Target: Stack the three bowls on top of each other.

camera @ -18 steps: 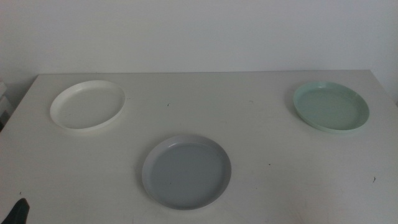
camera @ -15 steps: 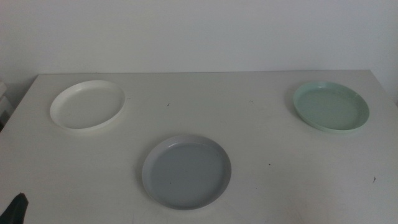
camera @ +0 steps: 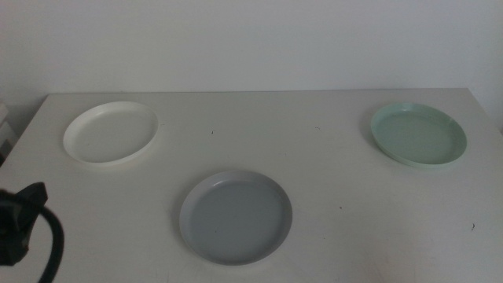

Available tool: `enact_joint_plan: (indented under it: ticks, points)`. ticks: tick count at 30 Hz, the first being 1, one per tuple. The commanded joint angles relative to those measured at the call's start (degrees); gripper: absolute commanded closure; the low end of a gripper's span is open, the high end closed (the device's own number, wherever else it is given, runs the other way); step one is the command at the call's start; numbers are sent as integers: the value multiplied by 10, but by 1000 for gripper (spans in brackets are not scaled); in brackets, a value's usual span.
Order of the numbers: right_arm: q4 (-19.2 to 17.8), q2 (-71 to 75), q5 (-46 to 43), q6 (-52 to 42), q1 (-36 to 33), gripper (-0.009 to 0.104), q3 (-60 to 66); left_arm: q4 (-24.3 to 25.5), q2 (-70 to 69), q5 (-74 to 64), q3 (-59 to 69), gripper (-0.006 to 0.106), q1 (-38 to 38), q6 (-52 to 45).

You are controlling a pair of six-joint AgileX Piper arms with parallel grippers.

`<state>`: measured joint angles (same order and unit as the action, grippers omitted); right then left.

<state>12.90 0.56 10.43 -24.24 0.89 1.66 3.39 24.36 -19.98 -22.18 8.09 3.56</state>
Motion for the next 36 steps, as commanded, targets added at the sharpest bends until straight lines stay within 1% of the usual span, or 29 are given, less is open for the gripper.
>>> enact_joint_plan:
  ticks: [1,10,19,22,30,36]
  points:
    - [-2,16,-41,-5,0,43,-4,0,45,3,-64,-5,21,5]
    - [-2,16,-41,-5,0,43,-4,0,211,-138,-254,-5,74,5]
    - [-2,16,-41,-5,0,43,-4,-16,366,-282,-425,-5,75,4]
    - [-2,16,-41,-5,0,43,-4,-34,408,-317,-476,-5,75,2]
    - [-2,16,-41,-5,0,43,-4,-88,494,-379,-553,-5,75,1]
    - [-2,16,-41,-5,0,43,-4,-103,523,-376,-554,-5,75,4]
